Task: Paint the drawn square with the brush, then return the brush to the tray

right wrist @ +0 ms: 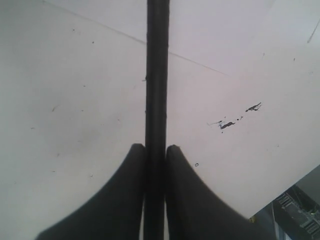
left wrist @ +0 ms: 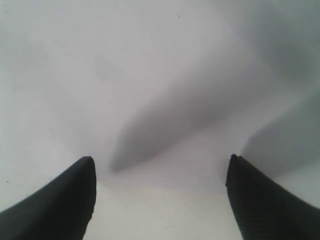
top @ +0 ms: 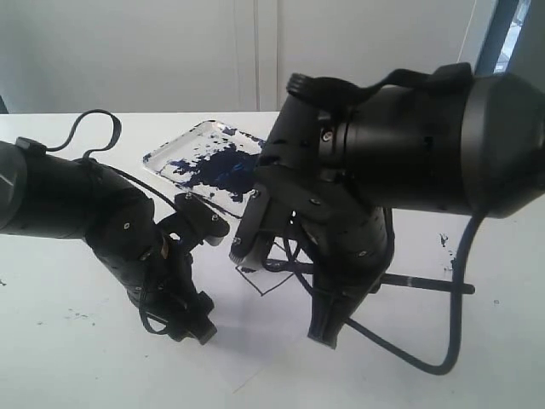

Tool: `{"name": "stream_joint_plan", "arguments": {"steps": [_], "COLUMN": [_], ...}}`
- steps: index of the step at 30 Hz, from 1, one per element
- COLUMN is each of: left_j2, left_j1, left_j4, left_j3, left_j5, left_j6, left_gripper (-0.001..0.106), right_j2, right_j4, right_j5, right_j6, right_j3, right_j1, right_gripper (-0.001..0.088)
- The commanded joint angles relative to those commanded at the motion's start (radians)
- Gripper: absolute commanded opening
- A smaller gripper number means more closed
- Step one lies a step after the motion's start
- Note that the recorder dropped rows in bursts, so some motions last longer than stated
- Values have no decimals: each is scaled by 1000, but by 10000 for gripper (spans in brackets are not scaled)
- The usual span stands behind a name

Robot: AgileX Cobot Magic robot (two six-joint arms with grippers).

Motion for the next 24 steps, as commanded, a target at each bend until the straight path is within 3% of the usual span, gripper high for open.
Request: {"name": "stream_joint_plan", "arguments": {"steps": [16, 24], "left_j2": [0, 0], "left_j1": [0, 0], "left_j4": [0, 0], "left_j3": [0, 0], "left_j5": [9, 8], "left_j6": [0, -2], "left_gripper": [749, 749], "right_j2": [86, 86], "right_j4": [-167, -115], "right_j5": [0, 0], "right_j6": [104, 90], "right_j3": [0, 0], "right_j1": [0, 0], "right_gripper": [0, 0]}}
